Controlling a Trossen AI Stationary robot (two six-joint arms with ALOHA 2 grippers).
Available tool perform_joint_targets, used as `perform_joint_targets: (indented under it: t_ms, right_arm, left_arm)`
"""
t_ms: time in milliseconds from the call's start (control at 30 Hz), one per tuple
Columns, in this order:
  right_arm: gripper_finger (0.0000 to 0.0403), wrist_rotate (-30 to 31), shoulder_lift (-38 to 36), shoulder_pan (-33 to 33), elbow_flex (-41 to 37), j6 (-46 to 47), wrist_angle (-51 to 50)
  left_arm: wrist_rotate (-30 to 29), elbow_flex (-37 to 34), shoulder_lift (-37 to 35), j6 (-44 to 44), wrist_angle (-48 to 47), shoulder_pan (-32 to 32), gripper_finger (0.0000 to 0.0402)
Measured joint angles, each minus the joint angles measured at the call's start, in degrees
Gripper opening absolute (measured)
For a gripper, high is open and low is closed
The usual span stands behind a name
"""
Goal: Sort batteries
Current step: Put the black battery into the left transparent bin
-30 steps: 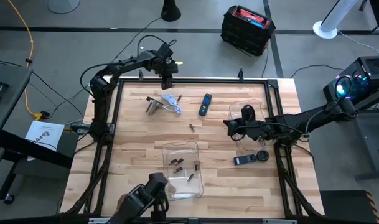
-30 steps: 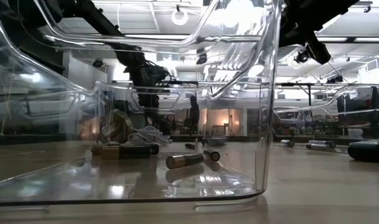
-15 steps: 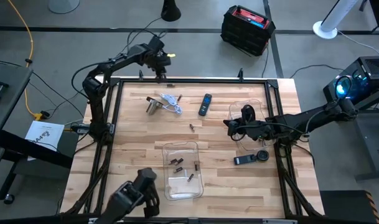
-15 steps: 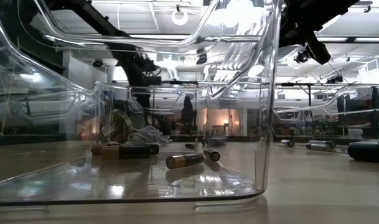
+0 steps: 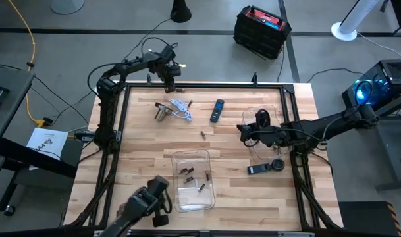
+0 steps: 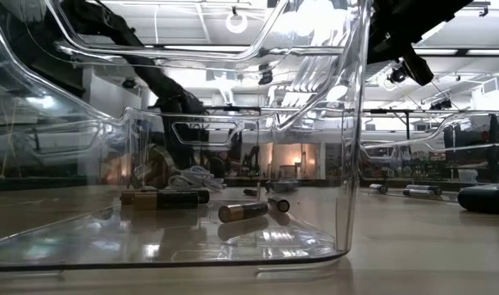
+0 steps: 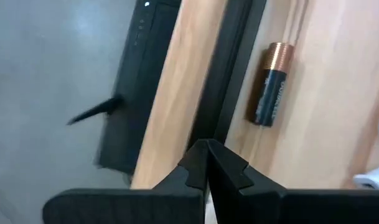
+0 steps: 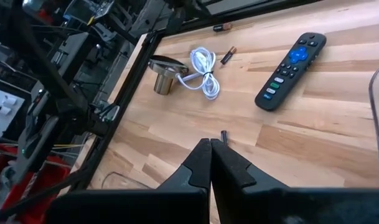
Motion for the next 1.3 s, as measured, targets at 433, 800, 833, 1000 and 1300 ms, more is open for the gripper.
perform_joint_targets:
  t_ms: [433,800,833,1000,1300]
  right_arm:
    - [0.0,-1.27,0.0,-0.17,0.0,1.34,1.15]
    - [0.0,-1.27,0.0,-0.17,0.0,1.11,0.92]
    - [0.0,-1.27,0.0,-0.17,0.0,1.11,0.82]
    - [0.0,-1.27,0.0,-0.17,0.0,1.03,0.45]
    - [0.0,-1.27,0.0,-0.17,0.0,0.92,0.43]
  left_arm:
    - [-3.94,-0.05,0.32,1.06,6.18,-6.36,0.0]
    - [-5.4,-0.11,-1.38,1.96,7.45,-7.69,0.0]
    - [-5.39,-0.1,-1.26,2.3,7.48,-7.75,0.0]
    - [-3.46,-0.11,-0.3,1.82,6.13,-7.33,0.0]
    - [1.93,-0.09,-0.04,0.65,3.25,-7.08,0.0]
